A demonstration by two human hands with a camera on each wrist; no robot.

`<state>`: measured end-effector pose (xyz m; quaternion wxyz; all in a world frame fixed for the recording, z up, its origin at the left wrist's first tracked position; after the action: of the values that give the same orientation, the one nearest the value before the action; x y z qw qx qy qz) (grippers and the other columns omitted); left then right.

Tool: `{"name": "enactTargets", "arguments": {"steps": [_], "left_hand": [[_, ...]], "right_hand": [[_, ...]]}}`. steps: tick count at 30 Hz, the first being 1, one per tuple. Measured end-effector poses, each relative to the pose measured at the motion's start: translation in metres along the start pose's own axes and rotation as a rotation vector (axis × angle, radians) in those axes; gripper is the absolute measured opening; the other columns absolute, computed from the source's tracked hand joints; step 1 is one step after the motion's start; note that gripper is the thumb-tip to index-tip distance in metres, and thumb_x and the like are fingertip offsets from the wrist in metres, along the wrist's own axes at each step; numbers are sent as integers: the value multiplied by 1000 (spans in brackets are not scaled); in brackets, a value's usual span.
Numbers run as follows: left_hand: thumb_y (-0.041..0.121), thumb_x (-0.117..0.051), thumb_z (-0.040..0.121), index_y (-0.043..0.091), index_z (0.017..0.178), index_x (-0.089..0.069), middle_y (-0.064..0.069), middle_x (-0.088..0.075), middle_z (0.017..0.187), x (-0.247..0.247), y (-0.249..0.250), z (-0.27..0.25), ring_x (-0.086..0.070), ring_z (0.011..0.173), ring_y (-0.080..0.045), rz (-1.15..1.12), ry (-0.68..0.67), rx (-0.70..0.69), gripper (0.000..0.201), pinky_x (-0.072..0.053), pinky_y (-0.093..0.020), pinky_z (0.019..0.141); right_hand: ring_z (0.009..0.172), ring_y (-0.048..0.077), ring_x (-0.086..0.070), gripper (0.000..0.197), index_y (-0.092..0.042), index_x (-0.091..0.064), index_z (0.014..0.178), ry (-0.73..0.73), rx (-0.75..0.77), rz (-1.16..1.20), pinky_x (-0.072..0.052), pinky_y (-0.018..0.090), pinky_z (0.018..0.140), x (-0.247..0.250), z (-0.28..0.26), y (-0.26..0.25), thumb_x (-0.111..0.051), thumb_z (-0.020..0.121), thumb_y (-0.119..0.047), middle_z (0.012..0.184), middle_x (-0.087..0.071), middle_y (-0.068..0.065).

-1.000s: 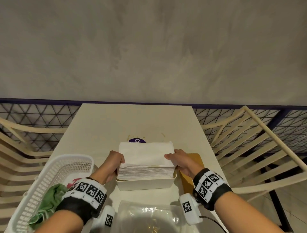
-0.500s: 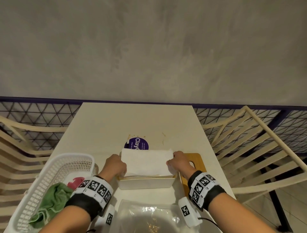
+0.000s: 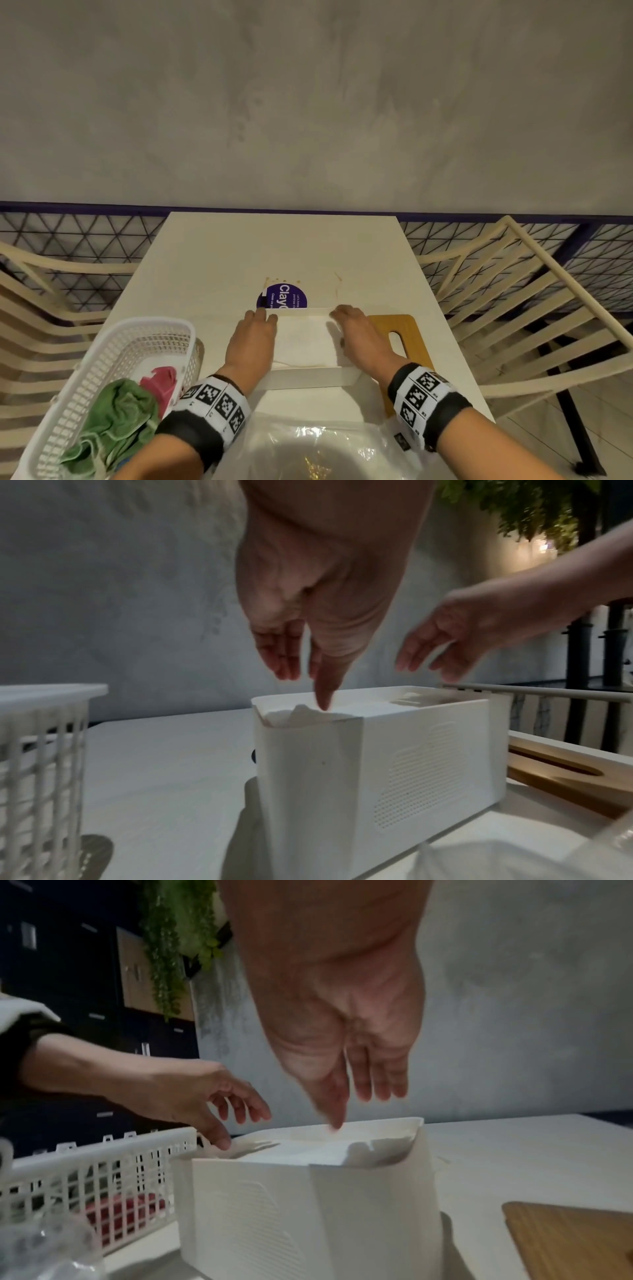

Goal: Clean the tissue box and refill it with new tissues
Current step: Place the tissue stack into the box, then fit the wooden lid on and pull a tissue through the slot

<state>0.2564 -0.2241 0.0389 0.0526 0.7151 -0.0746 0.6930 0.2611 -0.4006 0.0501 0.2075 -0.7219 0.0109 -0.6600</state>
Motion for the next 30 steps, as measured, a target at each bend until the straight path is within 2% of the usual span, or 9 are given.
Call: {"name": "enactTargets", "arguments": {"steps": [3, 7, 12, 15, 17, 20, 25, 28, 30], "left_hand": [[-3, -44, 83, 7, 115, -52, -12, -52, 120, -12, -3, 3, -51, 108, -26, 36, -167, -78, 35, -44, -33, 88], [1, -40, 85, 11, 120, -47, -7, -52, 123, -17, -8, 0, -50, 114, -24, 140, -178, -65, 36, -38, -32, 95], [1, -40, 86, 10, 123, -42, -8, -49, 126, -12, -2, 3, -52, 114, -23, 112, -189, -64, 39, -37, -33, 97], [6, -41, 86, 11, 120, -47, -7, -52, 123, -8, -2, 2, -55, 111, -22, 97, -230, -70, 34, -39, -32, 96], [12, -41, 86, 14, 117, -52, -4, -57, 118, 2, -4, 1, -56, 107, -21, 74, -202, -49, 33, -41, -32, 93], [22, -49, 88, 20, 130, -45, 0, -56, 128, 20, -5, 0, -55, 114, -20, -104, -92, 2, 42, -39, -33, 95], [32, -62, 86, 25, 120, -56, 4, -67, 113, 34, 6, -15, -63, 99, -19, -533, 96, 59, 35, -47, -34, 89], [31, -61, 86, 26, 114, -60, 9, -68, 110, 29, 25, -27, -63, 96, -14, -564, 103, 48, 28, -48, -30, 83], [31, -59, 87, 27, 114, -59, 10, -67, 111, 27, 39, -34, -62, 97, -12, -566, 98, 37, 27, -47, -29, 83]], "right_hand": [[141, 28, -18, 62, -6, -27, 142, -315, 56, -261, -18, 50, 113, -22, -4, 15, -57, 88, -9, 154, -20, 11], [143, 23, -9, 59, -7, -27, 143, -373, 95, -404, -10, 60, 111, -30, -4, 25, -53, 90, -13, 155, -18, 5], [131, 26, -33, 46, -5, -45, 129, -391, 140, -485, -22, 56, 107, -34, 2, 25, -58, 87, -18, 140, -42, 8], [112, 22, -51, 23, -4, -62, 107, -223, 141, -62, -34, 37, 103, -8, -4, 23, -59, 85, -7, 117, -60, 9], [107, 13, -52, 25, -10, -66, 109, 2, 13, 250, -39, 22, 97, 24, -12, 44, -58, 86, -6, 118, -61, 3], [106, 16, -54, 26, -13, -64, 112, 173, -241, 269, -37, 18, 85, 42, -30, 107, -56, 87, -12, 118, -62, 3], [118, 33, -46, 71, -7, -38, 131, -180, -668, 28, -42, 38, 95, -16, -71, 192, -54, 82, -55, 132, -45, 16], [123, 35, -42, 91, -6, -27, 136, -256, -702, 51, -40, 42, 97, -47, -79, 193, -55, 75, -67, 136, -39, 14], [118, 31, -48, 80, -7, -30, 132, -250, -682, 14, -43, 40, 93, -56, -77, 186, -57, 78, -59, 132, -41, 12]]}}
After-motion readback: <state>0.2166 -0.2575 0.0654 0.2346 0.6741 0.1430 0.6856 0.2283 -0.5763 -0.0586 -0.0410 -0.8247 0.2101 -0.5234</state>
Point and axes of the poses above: each hand's wrist, its own z-axis towards the middle knuckle, its own x-axis out of the back of the hand, y = z × x, the point moved 6 cm from there along z, towards the middle knuckle
